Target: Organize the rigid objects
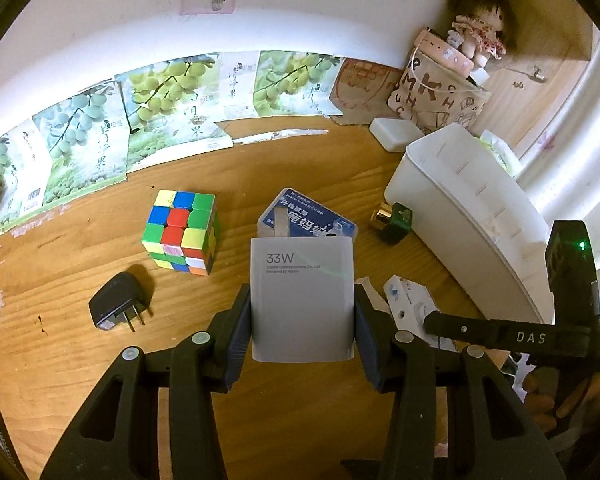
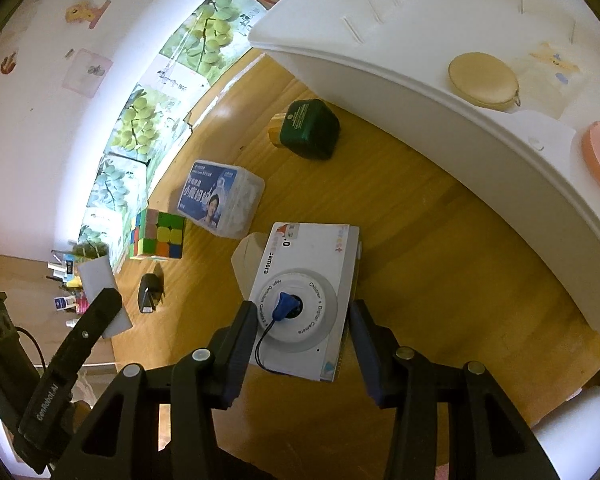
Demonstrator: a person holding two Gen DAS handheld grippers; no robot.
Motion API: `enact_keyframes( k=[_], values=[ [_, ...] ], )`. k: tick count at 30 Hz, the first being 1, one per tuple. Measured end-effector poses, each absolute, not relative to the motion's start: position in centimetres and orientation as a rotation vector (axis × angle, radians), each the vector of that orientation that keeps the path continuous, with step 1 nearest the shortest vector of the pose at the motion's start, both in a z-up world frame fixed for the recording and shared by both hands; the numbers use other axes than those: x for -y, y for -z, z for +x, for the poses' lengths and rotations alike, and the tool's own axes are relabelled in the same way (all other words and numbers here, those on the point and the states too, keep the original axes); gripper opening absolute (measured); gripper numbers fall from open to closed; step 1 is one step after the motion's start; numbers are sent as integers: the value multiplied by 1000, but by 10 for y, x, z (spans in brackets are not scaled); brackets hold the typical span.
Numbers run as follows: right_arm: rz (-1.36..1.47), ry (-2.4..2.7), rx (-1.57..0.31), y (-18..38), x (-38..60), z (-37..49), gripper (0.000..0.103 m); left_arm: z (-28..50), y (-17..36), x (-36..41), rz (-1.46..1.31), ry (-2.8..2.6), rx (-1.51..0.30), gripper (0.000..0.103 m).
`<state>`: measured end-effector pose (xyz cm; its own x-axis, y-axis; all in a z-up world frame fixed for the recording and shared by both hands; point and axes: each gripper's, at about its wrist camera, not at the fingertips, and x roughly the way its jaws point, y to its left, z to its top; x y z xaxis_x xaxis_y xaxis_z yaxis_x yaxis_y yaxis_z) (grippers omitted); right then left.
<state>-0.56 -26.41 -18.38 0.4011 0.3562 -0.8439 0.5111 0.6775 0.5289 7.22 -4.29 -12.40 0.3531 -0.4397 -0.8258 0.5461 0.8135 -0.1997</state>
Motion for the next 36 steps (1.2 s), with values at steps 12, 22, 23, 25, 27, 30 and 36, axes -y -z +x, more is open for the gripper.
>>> enact_keyframes(
  k=[12, 22, 23, 25, 27, 30, 36],
  values=[
    [811, 59, -1180, 162, 266, -26, 42, 49, 118, 41, 72, 582, -1024, 50],
    [773, -55, -1195, 133, 288, -28, 2, 27, 102, 45, -8, 517, -990, 50],
    [764, -68, -1209, 133, 286, -26, 3, 24, 101, 43, -15, 505, -985, 50],
    [750, -93, -1232, 135, 283, -23, 5, 19, 99, 40, -20, 485, -977, 50],
    [738, -114, -1258, 139, 276, -19, 5, 15, 98, 35, -26, 462, -974, 50],
    [720, -135, -1301, 145, 267, -12, 5, 13, 96, 26, -37, 434, -969, 50],
    [711, -145, -1376, 158, 248, 2, 28, 12, 91, 9, -36, 395, -939, 50]
  ],
)
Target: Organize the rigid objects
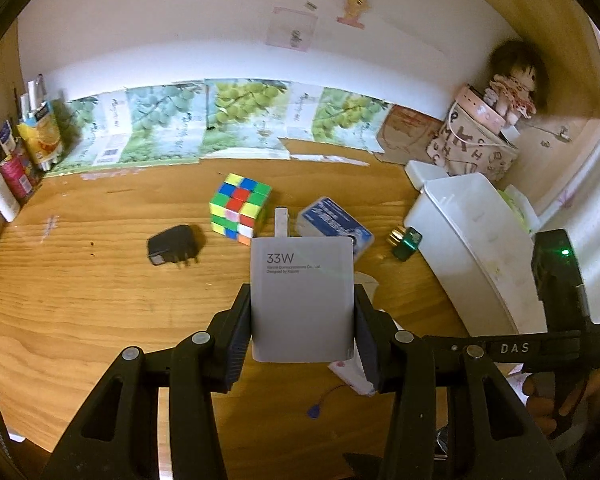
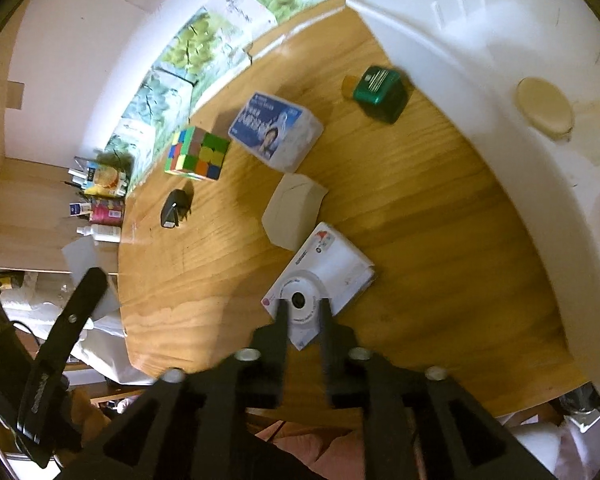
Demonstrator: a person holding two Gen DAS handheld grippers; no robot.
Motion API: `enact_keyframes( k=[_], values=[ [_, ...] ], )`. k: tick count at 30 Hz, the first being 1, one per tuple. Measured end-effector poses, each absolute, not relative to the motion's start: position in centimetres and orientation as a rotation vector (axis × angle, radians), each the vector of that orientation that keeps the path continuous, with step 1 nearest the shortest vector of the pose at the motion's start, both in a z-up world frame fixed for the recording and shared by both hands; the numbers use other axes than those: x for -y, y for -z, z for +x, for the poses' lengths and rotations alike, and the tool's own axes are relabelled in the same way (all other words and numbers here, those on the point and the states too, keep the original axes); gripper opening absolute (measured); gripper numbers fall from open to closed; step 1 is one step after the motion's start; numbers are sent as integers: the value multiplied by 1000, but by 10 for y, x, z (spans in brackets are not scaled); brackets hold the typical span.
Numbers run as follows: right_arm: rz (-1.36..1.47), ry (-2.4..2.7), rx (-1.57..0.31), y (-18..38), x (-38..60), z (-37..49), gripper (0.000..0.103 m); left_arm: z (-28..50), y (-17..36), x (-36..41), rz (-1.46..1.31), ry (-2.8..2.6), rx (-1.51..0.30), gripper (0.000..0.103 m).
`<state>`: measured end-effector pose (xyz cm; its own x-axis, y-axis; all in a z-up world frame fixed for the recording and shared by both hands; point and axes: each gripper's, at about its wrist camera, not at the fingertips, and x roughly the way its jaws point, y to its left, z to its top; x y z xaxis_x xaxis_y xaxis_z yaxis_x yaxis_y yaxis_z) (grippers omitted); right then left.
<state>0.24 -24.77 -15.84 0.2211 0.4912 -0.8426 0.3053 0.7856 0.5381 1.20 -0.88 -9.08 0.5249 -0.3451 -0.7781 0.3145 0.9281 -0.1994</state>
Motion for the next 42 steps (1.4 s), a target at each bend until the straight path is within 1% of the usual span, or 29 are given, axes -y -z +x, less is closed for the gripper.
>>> enact_keyframes(
  k=[1, 3, 5, 6, 7, 9, 13, 18, 23, 28, 42],
  values=[
    [714, -140, -1388, 161, 245, 4, 33, 12, 90, 6, -32, 391, -935, 50],
    [712, -122, -1415, 166, 239, 9, 34, 14, 88, 0, -21, 386, -927, 50],
    [712, -97, -1444, 172, 234, 14, 42, 16, 86, -6, -9, 385, -918, 50],
    [708, -81, -1458, 175, 230, 16, 51, 17, 85, -8, -4, 387, -916, 50],
    [706, -68, -1469, 177, 228, 18, 56, 18, 85, -10, 3, 390, -912, 50],
    [712, -53, -1479, 181, 223, 21, 59, 21, 83, -15, 18, 394, -901, 50],
    [708, -7, -1492, 187, 214, 27, 71, 25, 81, -21, 43, 410, -888, 50],
    [680, 73, -1505, 193, 204, 34, 81, 28, 80, -27, 76, 432, -876, 50],
    [600, 163, -1521, 196, 193, 41, 83, 27, 80, -33, 100, 444, -868, 50],
    [565, 211, -1571, 209, 183, 48, 83, 28, 78, -40, 101, 438, -857, 50],
    [438, 254, -1621, 236, 149, 65, 84, 30, 83, -50, 103, 429, -873, 50]
  ],
)
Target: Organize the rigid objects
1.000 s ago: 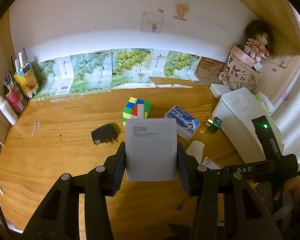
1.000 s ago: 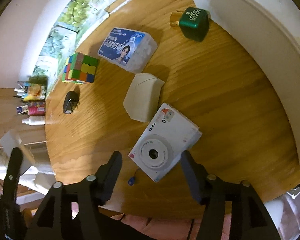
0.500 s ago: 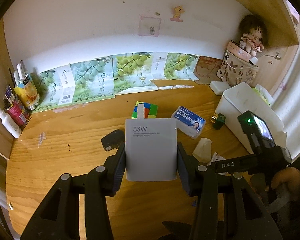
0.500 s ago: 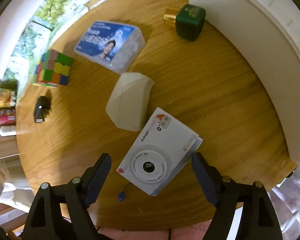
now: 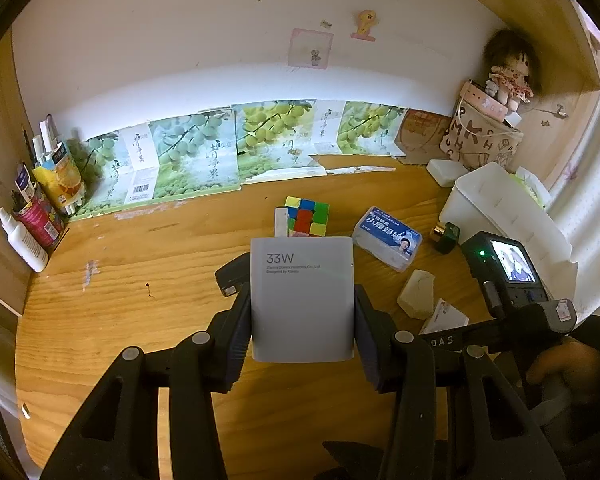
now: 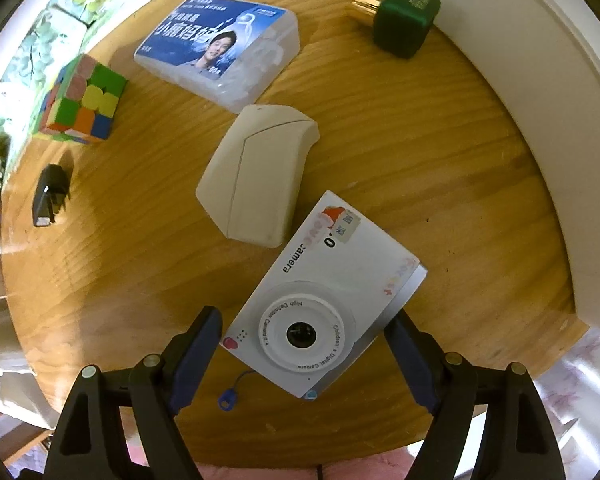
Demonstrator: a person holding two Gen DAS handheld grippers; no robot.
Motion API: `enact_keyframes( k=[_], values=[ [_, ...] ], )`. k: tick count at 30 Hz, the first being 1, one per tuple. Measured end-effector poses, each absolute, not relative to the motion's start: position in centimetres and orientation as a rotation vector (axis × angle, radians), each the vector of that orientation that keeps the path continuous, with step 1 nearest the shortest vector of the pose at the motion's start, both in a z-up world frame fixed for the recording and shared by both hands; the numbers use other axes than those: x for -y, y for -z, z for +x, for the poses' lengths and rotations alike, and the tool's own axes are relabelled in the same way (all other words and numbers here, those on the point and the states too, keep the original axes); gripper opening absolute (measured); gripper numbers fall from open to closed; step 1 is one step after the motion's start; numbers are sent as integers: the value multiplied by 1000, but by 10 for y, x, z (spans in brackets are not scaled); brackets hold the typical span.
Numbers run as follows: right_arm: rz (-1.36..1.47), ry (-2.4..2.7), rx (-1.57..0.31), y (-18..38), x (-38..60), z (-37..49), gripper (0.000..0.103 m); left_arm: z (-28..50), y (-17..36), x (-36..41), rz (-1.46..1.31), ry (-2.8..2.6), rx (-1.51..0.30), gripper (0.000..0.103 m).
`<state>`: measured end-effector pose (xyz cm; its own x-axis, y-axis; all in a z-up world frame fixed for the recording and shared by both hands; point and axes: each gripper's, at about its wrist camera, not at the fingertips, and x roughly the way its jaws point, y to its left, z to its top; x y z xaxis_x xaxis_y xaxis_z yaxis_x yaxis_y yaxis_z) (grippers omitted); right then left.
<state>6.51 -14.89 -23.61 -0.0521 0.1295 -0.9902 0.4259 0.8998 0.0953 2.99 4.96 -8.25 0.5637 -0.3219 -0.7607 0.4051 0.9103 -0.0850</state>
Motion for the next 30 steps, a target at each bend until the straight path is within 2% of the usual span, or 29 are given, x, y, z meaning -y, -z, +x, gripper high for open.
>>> enact_keyframes(
  k=[8, 20, 30],
  values=[
    [277, 257, -1641, 247, 113, 76, 86, 30, 82, -54, 103, 428, -873, 50],
    [230, 221, -1602, 251, 105, 63, 87, 27, 81, -52, 106, 435, -871, 50],
    [185, 174, -1561, 244, 90, 49, 81, 26, 80, -52, 107, 433, -870, 50]
  ],
)
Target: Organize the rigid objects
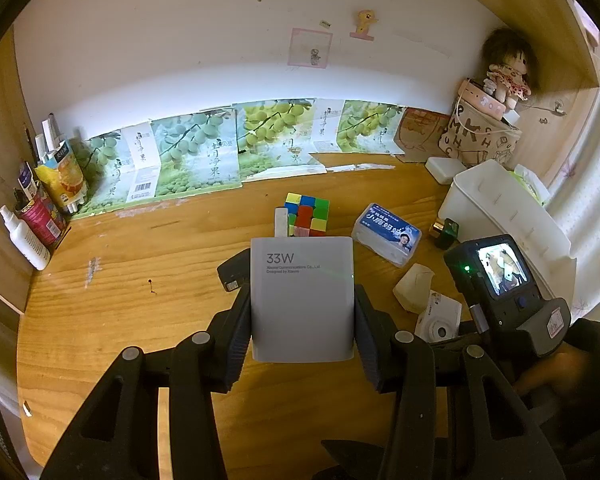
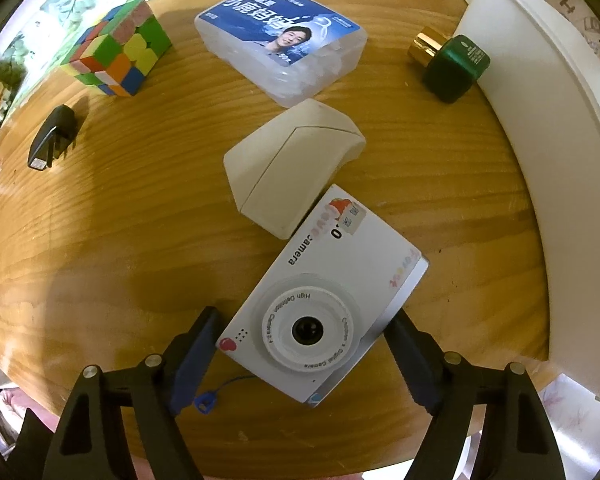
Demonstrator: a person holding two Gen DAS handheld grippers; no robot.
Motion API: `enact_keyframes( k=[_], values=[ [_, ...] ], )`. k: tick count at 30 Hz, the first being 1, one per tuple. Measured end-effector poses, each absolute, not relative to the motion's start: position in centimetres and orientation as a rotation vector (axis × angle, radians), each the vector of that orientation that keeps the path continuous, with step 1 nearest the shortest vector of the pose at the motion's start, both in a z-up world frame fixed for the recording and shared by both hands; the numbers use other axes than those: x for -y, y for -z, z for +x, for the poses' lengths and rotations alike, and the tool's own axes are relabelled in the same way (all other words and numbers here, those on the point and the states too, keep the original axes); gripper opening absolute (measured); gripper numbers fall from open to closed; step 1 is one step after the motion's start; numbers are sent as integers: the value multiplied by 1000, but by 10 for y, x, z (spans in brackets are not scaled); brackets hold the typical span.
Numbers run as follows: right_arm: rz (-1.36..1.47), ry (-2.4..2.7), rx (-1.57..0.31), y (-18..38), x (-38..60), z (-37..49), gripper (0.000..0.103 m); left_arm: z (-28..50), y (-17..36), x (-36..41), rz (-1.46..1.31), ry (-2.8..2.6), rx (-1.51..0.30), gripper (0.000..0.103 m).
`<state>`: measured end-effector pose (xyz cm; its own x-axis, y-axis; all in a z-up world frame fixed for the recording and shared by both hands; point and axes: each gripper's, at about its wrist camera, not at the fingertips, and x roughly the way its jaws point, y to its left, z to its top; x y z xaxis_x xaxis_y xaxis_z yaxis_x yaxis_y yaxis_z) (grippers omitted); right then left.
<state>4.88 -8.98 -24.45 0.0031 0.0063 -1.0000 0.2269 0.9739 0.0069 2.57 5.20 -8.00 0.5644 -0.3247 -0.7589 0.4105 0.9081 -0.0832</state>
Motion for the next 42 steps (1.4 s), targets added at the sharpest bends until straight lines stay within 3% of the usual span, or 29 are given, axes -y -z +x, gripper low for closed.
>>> enact_keyframes(
  k=[16, 42],
  values=[
    [189, 107, -1524, 232, 104, 33, 68, 17, 77, -47, 118, 450, -857, 50],
    [267, -62, -1500, 202, 166, 10, 64, 15, 71, -37, 108, 436, -847, 50]
  ],
)
